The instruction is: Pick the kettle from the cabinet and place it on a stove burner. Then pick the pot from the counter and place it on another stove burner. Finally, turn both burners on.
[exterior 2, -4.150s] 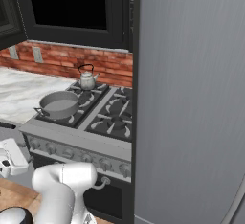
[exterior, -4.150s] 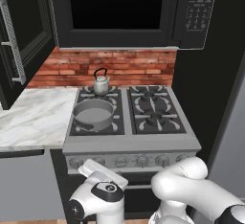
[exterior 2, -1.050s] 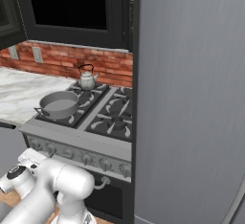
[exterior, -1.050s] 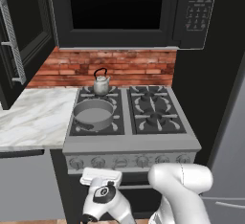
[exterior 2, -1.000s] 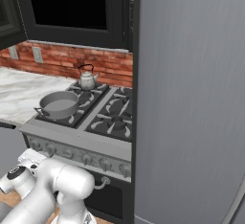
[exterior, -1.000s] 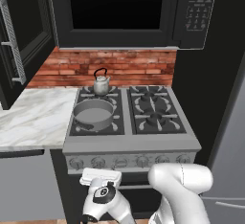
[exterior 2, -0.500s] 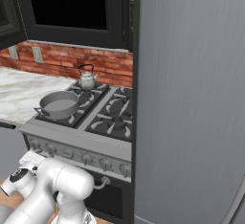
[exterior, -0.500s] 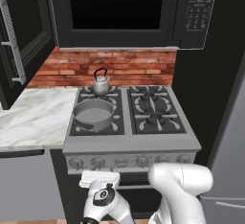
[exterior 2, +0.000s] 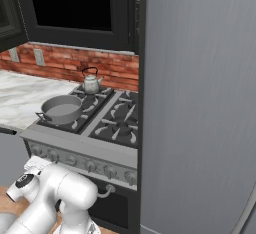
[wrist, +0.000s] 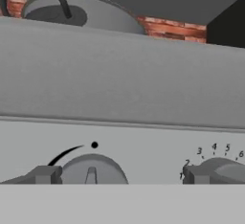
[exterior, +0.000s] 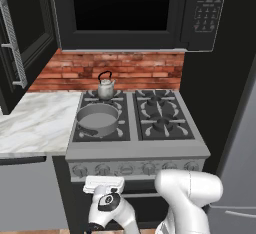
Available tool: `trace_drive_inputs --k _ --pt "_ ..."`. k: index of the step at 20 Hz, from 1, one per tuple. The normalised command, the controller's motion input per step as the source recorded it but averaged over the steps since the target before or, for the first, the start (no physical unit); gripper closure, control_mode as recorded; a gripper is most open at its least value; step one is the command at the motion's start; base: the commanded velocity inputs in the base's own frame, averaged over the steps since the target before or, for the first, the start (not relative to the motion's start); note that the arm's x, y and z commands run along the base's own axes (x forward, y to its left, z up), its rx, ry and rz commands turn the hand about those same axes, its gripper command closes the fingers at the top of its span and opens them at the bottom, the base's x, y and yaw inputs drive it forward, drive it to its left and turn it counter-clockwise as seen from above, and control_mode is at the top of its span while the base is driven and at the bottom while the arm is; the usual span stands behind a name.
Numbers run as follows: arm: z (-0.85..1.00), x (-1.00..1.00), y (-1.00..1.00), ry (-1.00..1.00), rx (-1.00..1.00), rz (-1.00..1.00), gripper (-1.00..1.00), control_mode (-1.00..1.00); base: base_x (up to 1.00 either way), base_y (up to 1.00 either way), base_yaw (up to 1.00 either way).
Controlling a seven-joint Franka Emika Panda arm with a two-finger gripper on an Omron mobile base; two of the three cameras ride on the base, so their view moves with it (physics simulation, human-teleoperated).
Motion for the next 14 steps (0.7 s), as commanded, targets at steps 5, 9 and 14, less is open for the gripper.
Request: trace_drive_inputs --k 5,9,14 --pt "-0.12 0.21 0.06 0.00 -0.01 0.01 -1.00 -1.00 0.00 0.00 0.00" --pt "-0.08 0.16 0.02 0.00 0.00 0.01 -1.00 -1.00 0.00 0.00 0.00" --pt "-0.09 0.13 0.00 0.00 0.00 0.01 -1.00 -1.00 0.00 0.00 0.00"
